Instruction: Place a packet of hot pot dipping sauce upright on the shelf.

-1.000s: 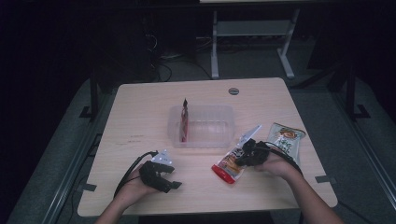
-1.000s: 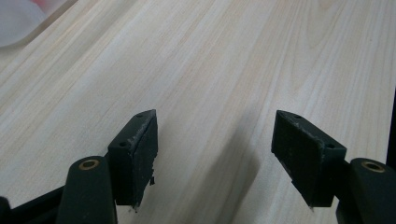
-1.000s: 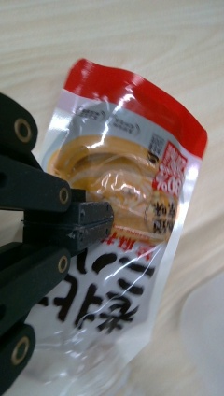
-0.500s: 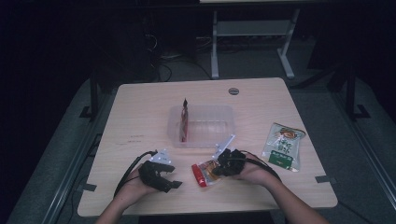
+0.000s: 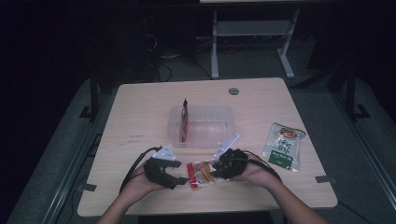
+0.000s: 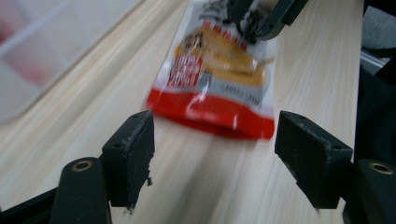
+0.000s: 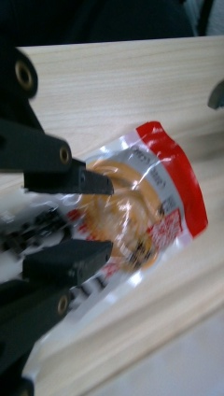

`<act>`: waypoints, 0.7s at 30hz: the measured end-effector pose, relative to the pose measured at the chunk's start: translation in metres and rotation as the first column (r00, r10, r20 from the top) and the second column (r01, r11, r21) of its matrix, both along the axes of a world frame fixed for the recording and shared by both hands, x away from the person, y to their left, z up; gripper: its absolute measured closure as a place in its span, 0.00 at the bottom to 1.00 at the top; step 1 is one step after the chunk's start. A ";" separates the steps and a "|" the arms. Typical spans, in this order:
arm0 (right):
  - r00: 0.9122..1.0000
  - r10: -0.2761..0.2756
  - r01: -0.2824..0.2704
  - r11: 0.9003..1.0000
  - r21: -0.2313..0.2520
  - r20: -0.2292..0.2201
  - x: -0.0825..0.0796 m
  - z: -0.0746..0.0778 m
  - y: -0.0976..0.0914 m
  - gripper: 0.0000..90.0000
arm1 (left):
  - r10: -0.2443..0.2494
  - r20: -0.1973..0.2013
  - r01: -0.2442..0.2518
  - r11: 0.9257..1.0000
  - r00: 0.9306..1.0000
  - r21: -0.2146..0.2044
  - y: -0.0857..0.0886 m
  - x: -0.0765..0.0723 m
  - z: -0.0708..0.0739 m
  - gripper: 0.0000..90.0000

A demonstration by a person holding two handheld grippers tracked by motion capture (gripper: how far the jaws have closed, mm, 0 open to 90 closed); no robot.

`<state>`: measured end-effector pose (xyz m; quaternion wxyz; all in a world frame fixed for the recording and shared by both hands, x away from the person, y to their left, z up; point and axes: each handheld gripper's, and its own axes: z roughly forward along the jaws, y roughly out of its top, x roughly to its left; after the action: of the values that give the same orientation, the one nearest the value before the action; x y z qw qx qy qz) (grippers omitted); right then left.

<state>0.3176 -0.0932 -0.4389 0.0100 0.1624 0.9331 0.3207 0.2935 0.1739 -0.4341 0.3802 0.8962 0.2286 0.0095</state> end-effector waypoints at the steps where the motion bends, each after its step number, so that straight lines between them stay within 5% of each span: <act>1: 1.000 -0.015 0.015 1.000 0.005 0.006 0.000 0.002 -0.005 0.67 | -0.005 0.007 0.005 1.000 1.000 -0.004 -0.003 0.001 0.001 0.31; 5: 0.996 -0.086 0.085 0.996 0.033 0.019 -0.004 0.008 -0.024 0.54 | -0.031 0.011 0.031 0.999 0.999 0.008 -0.014 0.003 0.003 0.31; 13: 0.979 -0.203 0.203 0.977 0.061 -0.014 -0.016 0.011 -0.057 0.47 | -0.068 0.026 0.068 0.998 0.997 0.020 -0.035 0.012 0.000 0.39; 16: 0.974 -0.226 0.227 0.972 0.059 -0.022 -0.014 0.007 -0.067 0.45 | -0.067 0.019 0.067 0.998 0.998 0.018 -0.041 0.016 0.000 0.66; 21: 0.970 -0.238 0.240 0.969 0.061 -0.041 -0.009 0.003 -0.071 0.44 | -0.092 0.007 0.092 0.995 0.996 0.035 -0.062 0.023 -0.003 0.89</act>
<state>0.3087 -0.1642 -0.4355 0.0277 0.2791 0.8957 0.3450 0.3167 0.1123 -0.4376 0.3654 0.9123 0.1851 -0.0004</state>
